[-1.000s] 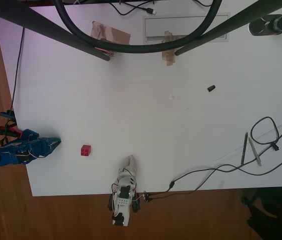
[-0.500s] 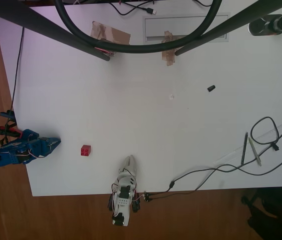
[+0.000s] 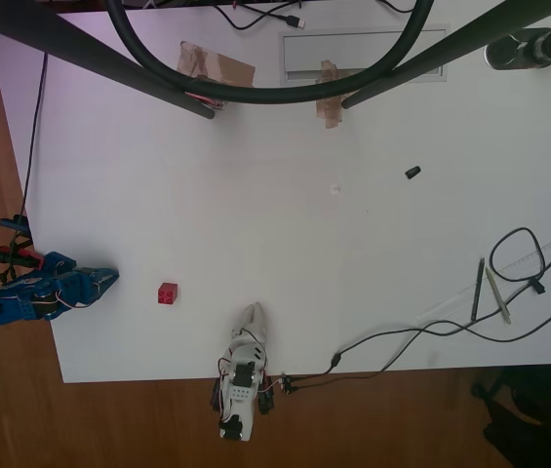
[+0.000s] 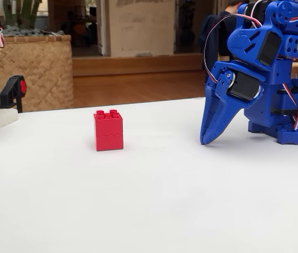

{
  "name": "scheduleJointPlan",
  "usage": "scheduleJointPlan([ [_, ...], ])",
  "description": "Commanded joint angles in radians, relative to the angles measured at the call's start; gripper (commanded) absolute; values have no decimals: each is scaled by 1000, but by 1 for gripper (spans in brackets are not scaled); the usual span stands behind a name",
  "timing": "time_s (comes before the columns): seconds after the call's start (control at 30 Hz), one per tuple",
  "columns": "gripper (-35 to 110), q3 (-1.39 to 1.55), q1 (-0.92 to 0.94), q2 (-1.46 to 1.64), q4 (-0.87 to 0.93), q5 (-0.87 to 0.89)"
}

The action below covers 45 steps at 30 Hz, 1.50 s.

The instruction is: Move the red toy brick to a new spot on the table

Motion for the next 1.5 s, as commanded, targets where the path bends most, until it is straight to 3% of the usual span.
scheduleJointPlan([
  [0.0,0,31,25,26,-14,-23],
  [0.17,0,-137,84,-121,-44,-101],
  [0.37,1,-545,124,-565,-204,-137],
  [0.67,14,-1034,192,-1114,-342,-172],
  [1.13,25,-927,324,-1342,-660,-305],
  [1.47,26,-851,350,-1384,-730,-307],
])
